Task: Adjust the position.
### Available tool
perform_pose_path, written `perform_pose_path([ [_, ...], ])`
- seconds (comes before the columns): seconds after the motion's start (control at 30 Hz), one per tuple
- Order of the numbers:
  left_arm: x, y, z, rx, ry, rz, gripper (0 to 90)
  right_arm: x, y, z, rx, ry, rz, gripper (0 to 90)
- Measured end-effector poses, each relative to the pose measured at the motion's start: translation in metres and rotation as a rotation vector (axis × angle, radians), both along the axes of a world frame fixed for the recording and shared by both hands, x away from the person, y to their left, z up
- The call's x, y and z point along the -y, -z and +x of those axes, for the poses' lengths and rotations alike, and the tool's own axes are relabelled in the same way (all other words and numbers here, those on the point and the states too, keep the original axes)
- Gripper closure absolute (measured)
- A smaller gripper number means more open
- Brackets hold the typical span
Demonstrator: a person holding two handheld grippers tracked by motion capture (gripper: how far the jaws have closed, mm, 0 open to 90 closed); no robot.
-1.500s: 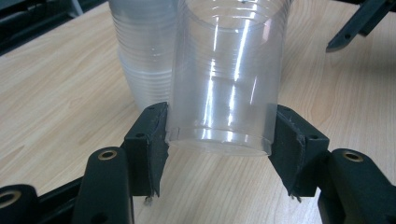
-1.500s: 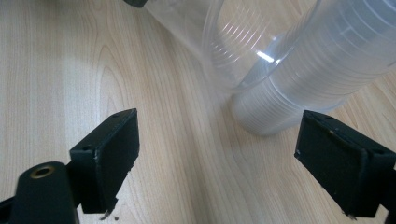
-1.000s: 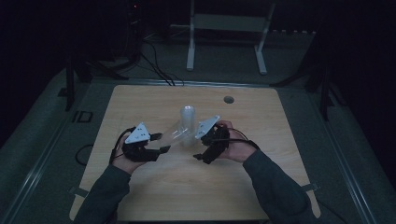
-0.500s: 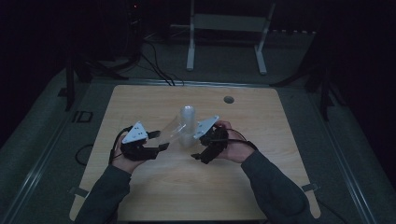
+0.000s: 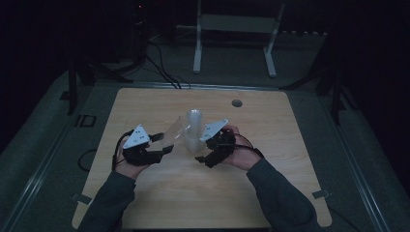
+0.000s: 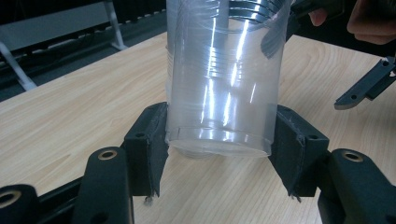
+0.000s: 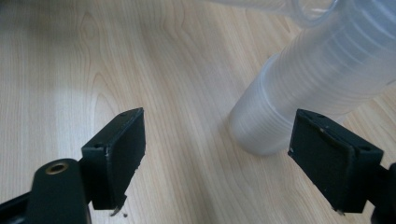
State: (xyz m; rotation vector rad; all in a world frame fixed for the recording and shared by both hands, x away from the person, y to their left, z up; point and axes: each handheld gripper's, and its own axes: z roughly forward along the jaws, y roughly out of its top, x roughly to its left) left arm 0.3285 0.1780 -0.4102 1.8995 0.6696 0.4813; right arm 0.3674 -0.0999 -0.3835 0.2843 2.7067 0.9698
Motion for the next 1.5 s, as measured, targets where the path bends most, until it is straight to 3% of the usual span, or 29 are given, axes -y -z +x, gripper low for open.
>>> perform_pose_path([
  [0.4, 0.0, -0.001, -0.001, 0.018, -0.031, -0.014, 41.4, -0.003, -0.001, -0.005, 0.027, 0.065, 0.087, 18.3],
  [0.7, 0.0, -0.001, -0.003, 0.045, -0.065, -0.027, 41.5, -0.006, 0.002, -0.006, 0.025, 0.112, 0.186, 18.8],
  [1.3, -0.002, -0.003, -0.006, 0.086, -0.115, -0.062, 41.4, -0.016, 0.001, -0.006, -0.019, 0.174, 0.359, 20.5],
  [1.5, -0.003, -0.004, -0.007, 0.098, -0.124, -0.069, 41.4, -0.019, 0.001, -0.005, -0.03, 0.188, 0.389, 20.5],
])
